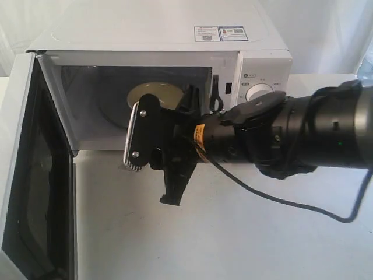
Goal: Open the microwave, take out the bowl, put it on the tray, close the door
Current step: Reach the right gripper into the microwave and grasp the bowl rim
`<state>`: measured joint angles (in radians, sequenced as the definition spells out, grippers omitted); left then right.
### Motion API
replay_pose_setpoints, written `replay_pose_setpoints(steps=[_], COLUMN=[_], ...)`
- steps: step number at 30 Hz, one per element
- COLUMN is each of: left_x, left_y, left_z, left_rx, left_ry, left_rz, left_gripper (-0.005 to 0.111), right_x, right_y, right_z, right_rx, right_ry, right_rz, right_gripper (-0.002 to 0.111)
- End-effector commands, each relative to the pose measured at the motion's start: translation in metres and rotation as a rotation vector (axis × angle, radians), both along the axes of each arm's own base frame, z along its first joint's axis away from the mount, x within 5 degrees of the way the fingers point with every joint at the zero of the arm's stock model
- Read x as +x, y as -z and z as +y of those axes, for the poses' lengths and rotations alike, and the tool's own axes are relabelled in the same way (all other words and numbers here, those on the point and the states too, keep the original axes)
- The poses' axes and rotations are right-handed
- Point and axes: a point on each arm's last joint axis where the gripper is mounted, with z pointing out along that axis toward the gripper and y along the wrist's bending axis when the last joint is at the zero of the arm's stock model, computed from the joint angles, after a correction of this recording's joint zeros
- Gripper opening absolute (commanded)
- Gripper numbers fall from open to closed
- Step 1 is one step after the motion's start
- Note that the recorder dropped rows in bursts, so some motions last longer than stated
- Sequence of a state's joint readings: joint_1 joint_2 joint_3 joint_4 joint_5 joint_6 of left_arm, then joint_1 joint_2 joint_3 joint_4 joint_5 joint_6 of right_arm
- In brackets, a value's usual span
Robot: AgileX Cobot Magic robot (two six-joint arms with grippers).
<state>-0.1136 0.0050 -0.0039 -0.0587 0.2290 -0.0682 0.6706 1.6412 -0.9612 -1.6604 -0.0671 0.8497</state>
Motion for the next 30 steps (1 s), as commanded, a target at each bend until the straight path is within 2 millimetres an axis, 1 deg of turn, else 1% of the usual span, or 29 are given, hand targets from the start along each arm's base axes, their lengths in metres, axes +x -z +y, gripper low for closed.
replay_pose_setpoints(steps=[1,7,11,15,27,30], left_x=[0.0,0.0,0.0,0.0,0.0,0.0], left_y=[0.001,0.001,0.001,0.001,0.001,0.001], left_z=[0.0,0.0,0.0,0.0,0.0,0.0], left_rx=[-0.011,-0.011,-0.011,-0.011,-0.011,-0.011], left_ry=[-0.001,-0.001,-0.001,-0.001,-0.001,-0.001], left_rz=[0.001,0.001,0.001,0.001,0.001,0.001], left_gripper=[0.0,0.0,0.0,0.0,0.0,0.0], right_x=[0.02,0.046,0.061,0.07,0.091,0.101], right_y=[0.009,0.011,0.017,0.021,0.037,0.043], right_z=[0.008,0.021,0.027,0.033,0.032,0.032], right_rx=[-0.127,-0.166,-0.198,-0.21,-0.23,-0.228], right_ry=[0.01,0.05,0.064,0.068,0.096,0.107], right_rz=[-0.101,-0.156,-0.189,-0.201,-0.193,-0.187], right_gripper=[0.037,0.037,0.044,0.047,0.048,0.048])
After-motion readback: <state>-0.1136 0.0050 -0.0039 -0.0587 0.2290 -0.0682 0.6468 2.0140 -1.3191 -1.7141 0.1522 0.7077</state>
